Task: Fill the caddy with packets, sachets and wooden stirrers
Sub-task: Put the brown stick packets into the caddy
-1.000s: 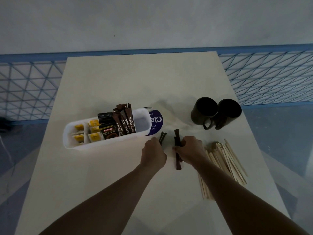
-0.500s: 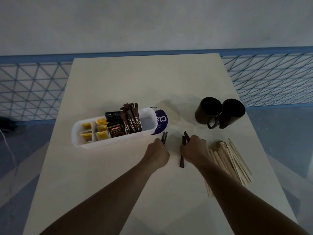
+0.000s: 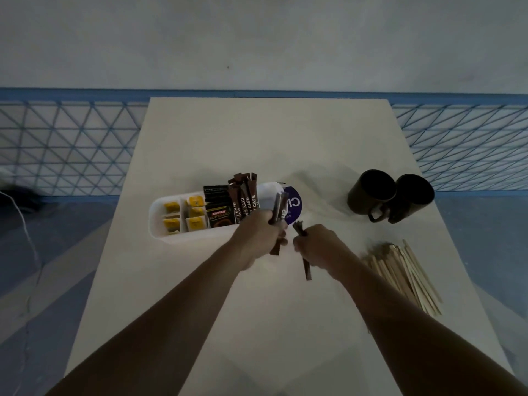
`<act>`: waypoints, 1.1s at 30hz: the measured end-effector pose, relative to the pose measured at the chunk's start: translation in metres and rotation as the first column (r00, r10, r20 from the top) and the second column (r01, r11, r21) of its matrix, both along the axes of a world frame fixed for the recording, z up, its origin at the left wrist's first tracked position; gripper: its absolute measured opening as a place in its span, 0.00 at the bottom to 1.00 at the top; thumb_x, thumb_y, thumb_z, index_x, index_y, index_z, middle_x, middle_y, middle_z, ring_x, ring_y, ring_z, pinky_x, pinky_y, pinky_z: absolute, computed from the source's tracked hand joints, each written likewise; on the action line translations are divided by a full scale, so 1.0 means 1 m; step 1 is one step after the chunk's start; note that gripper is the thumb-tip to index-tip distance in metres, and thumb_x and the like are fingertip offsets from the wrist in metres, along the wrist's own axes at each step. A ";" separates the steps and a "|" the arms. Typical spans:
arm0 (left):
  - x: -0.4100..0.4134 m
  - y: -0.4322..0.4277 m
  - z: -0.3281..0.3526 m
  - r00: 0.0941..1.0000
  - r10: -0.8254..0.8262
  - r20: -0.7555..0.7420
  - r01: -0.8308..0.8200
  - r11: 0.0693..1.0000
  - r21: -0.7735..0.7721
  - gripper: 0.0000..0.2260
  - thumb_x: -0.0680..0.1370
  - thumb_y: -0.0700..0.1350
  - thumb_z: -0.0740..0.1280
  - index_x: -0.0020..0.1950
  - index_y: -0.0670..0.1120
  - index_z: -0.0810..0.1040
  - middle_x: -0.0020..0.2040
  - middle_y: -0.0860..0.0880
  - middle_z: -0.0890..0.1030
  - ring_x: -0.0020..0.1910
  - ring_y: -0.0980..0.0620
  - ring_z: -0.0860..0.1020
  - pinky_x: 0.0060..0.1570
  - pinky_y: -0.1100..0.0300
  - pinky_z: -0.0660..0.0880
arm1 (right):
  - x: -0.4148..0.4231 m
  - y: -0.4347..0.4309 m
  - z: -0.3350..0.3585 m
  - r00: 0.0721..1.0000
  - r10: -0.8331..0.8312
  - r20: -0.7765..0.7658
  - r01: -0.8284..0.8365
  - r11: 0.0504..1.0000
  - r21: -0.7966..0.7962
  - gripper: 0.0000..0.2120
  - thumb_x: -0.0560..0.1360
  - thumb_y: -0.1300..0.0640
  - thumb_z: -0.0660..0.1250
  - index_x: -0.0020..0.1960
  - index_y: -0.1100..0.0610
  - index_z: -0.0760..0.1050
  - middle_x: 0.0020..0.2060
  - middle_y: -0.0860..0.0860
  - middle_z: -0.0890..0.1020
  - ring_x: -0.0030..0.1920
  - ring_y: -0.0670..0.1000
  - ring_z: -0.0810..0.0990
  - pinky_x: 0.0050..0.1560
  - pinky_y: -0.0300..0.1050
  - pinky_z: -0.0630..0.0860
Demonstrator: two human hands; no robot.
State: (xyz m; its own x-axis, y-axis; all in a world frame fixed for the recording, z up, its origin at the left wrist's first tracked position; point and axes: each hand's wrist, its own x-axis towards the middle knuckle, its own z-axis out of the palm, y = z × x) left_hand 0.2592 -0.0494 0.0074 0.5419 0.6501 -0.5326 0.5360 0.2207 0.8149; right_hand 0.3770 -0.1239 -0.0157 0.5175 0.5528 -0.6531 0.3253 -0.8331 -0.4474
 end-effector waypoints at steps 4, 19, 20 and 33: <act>-0.011 0.027 0.010 0.987 0.156 0.046 -0.161 0.973 0.168 0.04 0.80 0.44 0.66 0.48 0.48 0.80 0.46 0.45 0.84 0.48 0.47 0.83 0.53 0.42 0.79 | -0.007 0.026 0.029 0.995 0.061 -0.084 -0.046 0.983 0.175 0.10 0.82 0.57 0.59 0.47 0.60 0.75 0.38 0.54 0.78 0.36 0.50 0.74 0.34 0.41 0.68; -0.028 0.052 -0.001 0.933 0.350 0.088 -0.356 0.852 0.385 0.07 0.74 0.49 0.74 0.39 0.49 0.83 0.29 0.54 0.78 0.29 0.59 0.73 0.27 0.69 0.66 | -0.038 0.095 0.028 0.951 -0.118 -0.286 0.280 0.720 0.635 0.10 0.80 0.63 0.63 0.47 0.53 0.80 0.41 0.48 0.85 0.44 0.48 0.83 0.46 0.46 0.80; -0.028 0.052 -0.005 0.933 0.349 0.083 -0.352 0.847 0.398 0.07 0.75 0.49 0.73 0.39 0.48 0.83 0.30 0.54 0.79 0.31 0.58 0.75 0.28 0.67 0.68 | -0.039 0.096 0.024 0.947 -0.127 -0.294 0.293 0.717 0.633 0.10 0.80 0.63 0.63 0.47 0.52 0.80 0.41 0.47 0.85 0.45 0.48 0.84 0.47 0.46 0.80; -0.040 0.059 -0.006 0.962 0.273 0.031 -0.246 0.805 0.540 0.04 0.73 0.43 0.73 0.46 0.44 0.85 0.34 0.50 0.82 0.31 0.59 0.75 0.32 0.73 0.68 | -0.047 0.094 -0.002 0.987 -0.067 -0.149 0.142 0.797 0.587 0.09 0.79 0.63 0.64 0.54 0.52 0.79 0.47 0.48 0.83 0.49 0.50 0.83 0.48 0.49 0.82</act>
State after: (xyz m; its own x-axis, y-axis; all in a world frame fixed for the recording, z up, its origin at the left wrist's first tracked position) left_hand 0.2190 0.0095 0.0012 0.2959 0.9518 -0.0803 0.5611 -0.1052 0.8211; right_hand 0.3302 -0.0303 -0.0177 0.5375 0.7982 -0.2721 0.1669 -0.4170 -0.8935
